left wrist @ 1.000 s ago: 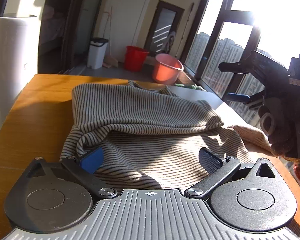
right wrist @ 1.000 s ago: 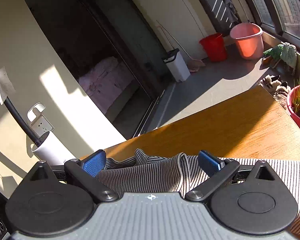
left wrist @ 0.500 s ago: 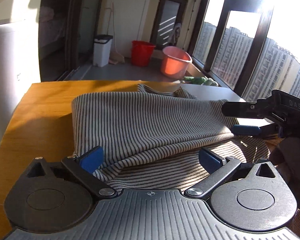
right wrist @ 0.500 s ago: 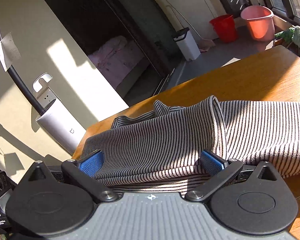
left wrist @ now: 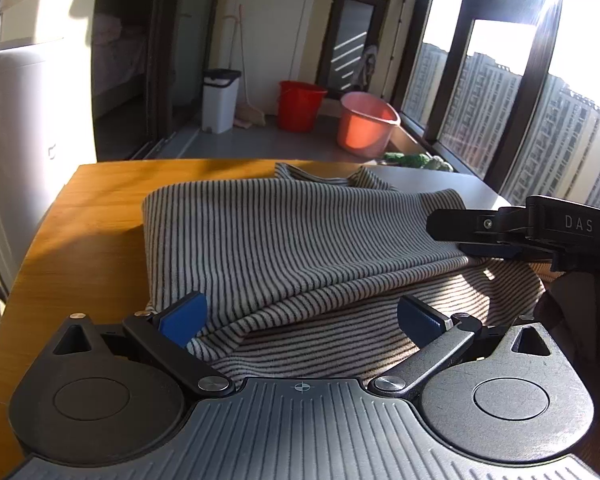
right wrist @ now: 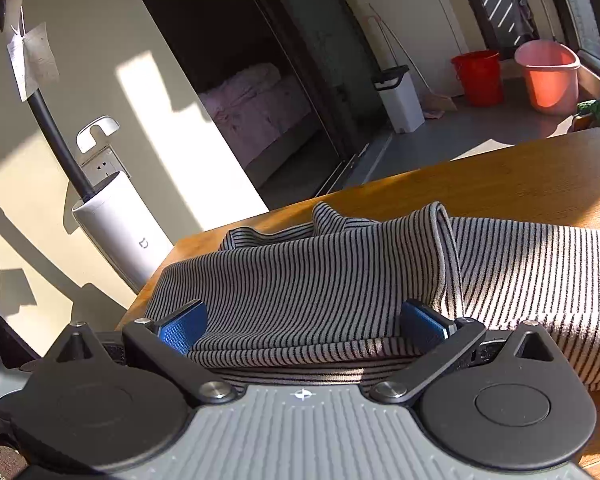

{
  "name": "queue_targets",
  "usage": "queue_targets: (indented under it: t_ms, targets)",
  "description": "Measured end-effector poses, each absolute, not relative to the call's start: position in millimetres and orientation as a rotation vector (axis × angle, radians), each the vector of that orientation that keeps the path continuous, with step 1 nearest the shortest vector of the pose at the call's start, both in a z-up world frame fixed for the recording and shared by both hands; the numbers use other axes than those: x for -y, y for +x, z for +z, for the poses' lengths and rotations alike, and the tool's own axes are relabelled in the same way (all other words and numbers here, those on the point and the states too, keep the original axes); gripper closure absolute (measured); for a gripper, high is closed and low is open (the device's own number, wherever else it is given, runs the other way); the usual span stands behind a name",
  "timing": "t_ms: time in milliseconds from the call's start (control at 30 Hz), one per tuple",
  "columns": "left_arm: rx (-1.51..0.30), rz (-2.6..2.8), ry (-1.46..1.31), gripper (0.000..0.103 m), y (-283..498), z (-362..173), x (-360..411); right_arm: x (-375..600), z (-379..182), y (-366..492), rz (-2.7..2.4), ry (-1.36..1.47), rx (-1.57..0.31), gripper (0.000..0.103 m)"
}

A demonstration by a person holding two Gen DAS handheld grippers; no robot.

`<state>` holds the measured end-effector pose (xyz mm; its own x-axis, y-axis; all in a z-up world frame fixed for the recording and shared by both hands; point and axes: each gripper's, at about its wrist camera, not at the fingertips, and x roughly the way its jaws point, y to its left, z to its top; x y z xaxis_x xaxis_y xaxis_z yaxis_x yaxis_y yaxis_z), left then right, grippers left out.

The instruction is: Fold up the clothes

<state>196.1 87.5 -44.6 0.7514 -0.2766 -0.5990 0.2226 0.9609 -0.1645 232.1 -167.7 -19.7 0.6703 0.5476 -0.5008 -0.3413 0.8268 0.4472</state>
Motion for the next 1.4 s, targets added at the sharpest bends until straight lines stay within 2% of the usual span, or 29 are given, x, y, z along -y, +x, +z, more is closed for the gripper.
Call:
queue_targets:
  t_ms: [233, 533, 800, 900, 967, 1000, 1033, 1100, 1200, 1400]
  targets:
    - [-0.657, -0.280, -0.111, 0.000, 193.6, -43.9, -93.2, 182.4, -12.4, 210.8, 0.491, 0.349, -0.678, 0.001]
    - [-0.652, -0.287, -0.130, 0.000, 194.6, -44.3, -96.3, 315.6, -8.9, 152.0, 0.258, 0.703, -0.734, 0.001]
    - [-0.653, -0.289, -0.129, 0.000, 193.8, -45.6, -97.6, 347.6, -35.6, 167.0, 0.163, 0.990, -0.702, 0.003]
    - [-0.650, -0.293, -0.139, 0.000, 193.8, -46.1, -99.8, 368.7, -14.0, 153.2, 0.088, 0.846, -0.578, 0.015]
    - [-0.649, -0.295, -0.146, 0.000, 193.9, -46.3, -100.9, 385.1, 1.1, 133.4, 0.030, 0.721, -0.504, 0.029]
    - [-0.649, -0.296, -0.147, 0.000, 194.1, -46.3, -100.9, 394.2, 5.2, 123.9, 0.010, 0.690, -0.485, 0.039]
    - [-0.650, -0.295, -0.144, 0.000, 194.0, -46.4, -100.7, 405.2, 3.4, 116.2, 0.002, 0.708, -0.489, 0.052]
    - [-0.652, -0.295, -0.142, 0.000, 194.5, -46.7, -100.2, 427.0, -0.9, 101.1, -0.014, 0.748, -0.500, 0.066]
    - [-0.654, -0.295, -0.139, 0.000, 194.8, -46.5, -99.9, 452.7, -25.9, 89.6, -0.051, 0.888, -0.562, 0.070]
    - [-0.663, -0.291, -0.119, 0.000, 196.7, -46.0, -96.4, 482.2, -104.7, 94.1, -0.051, 1.337, -0.714, 0.065]
